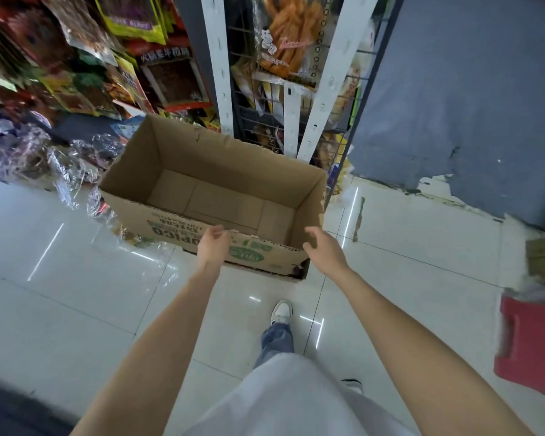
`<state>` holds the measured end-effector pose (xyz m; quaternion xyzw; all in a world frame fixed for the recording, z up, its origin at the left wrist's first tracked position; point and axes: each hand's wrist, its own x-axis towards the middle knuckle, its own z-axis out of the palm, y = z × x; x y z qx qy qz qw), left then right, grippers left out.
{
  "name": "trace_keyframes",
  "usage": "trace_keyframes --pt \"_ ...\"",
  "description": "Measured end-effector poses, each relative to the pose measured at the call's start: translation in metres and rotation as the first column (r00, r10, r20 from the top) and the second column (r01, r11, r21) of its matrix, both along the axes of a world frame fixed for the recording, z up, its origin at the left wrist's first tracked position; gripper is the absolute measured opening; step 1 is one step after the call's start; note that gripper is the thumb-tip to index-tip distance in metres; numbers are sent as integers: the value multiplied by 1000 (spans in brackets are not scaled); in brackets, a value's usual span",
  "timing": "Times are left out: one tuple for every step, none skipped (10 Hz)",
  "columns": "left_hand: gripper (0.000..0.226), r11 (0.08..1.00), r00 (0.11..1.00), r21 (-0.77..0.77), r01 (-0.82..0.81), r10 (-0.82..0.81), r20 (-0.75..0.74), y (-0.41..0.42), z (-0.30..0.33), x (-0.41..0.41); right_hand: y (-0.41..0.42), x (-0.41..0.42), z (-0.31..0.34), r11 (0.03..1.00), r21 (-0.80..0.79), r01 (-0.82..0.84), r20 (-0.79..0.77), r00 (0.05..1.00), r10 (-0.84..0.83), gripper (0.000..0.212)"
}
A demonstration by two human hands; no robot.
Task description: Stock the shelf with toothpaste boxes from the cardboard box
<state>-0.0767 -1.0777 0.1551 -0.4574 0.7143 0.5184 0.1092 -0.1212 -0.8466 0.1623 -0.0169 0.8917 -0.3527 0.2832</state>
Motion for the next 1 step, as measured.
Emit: trace_keyframes --pt "29 997 993 -78 7 -16 -116 15 18 5 -2 4 13 996 -58 63 -285 955 -77 28"
